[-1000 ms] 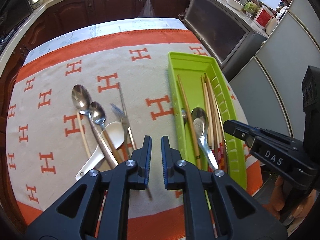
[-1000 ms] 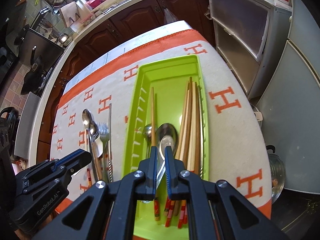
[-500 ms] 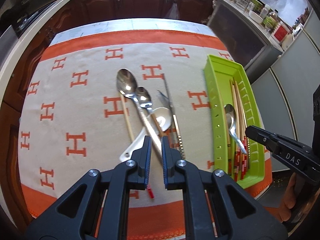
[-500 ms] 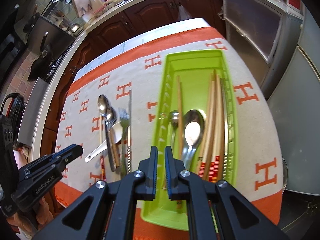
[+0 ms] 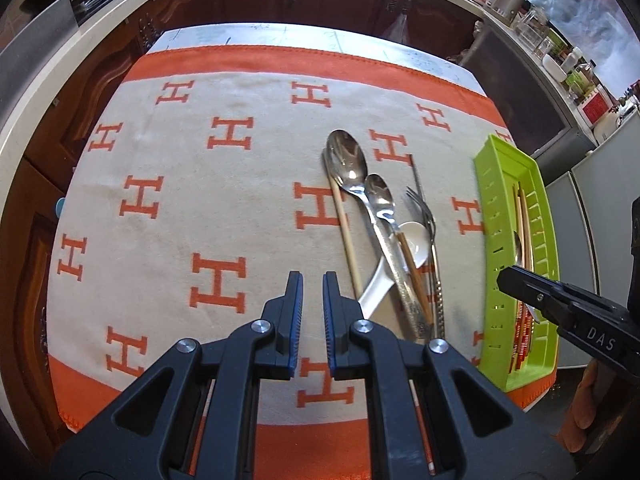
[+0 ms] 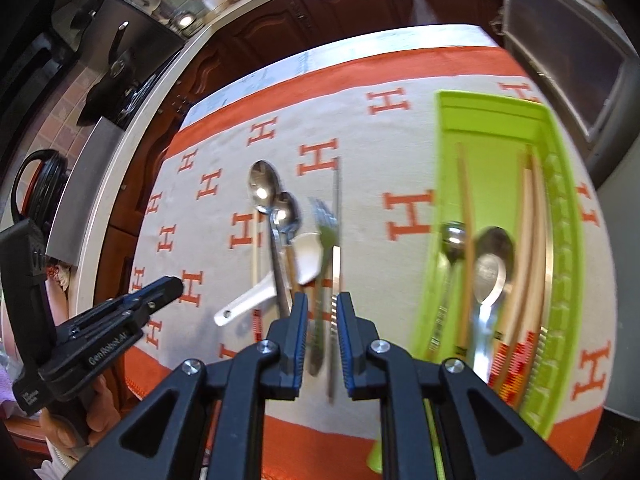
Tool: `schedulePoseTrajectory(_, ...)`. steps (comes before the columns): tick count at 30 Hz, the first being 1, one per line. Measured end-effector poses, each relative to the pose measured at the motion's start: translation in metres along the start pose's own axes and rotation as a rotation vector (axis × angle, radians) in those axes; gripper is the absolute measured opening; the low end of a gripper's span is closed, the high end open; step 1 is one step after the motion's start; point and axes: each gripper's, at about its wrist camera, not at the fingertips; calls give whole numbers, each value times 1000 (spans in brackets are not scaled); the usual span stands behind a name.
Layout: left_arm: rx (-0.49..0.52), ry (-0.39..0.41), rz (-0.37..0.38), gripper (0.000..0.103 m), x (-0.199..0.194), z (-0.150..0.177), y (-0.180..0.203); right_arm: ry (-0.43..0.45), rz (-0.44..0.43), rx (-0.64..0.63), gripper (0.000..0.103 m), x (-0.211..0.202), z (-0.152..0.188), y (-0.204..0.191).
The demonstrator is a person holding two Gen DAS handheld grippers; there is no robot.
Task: Organize utensils
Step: 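Move both open tools back over the remaining utensils, then grasp a large steel spoon with the left tool while the right tool grasps a wooden-handled spoon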
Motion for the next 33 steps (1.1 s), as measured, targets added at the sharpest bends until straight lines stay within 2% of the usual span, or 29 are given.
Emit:
schedulePoseTrajectory(5, -4, -29, 33, 7, 15, -9, -2, -32, -64, -10, 14, 27, -20, -8)
schedulePoseTrajectory(11, -15, -51, 77, 7, 31, -26, 4, -87, -77, -17, 14, 63, -43, -13)
schedulePoseTrajectory(22, -29, -89, 113, 7, 51, -40, 13, -173, -79, -23, 14, 98, -46, -10)
schedulePoseTrajectory(27, -42, -103, 127, 7, 61, -44, 15, -167, -134, -21, 14, 99, -45, -7)
schedulePoseTrajectory(28, -46, -105, 131, 7, 63, -45, 16, -164, -138, -28, 13, 99, -44, -7)
schedulePoseTrajectory(29, -52, -107, 138, 7, 65, -46, 16, -157, -139, -34, 8, 98, -43, -8)
schedulePoseTrajectory(33, -77, -123, 163, 7, 75, -51, 19, -123, -123, -54, 7, 91, -37, -10)
Point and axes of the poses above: each gripper's, at about its wrist camera, not at the fingertips, and x roughly the way its jaws point, y to its right, z to its underside, and after that the axes turned 8 degrees about -x, right-handed
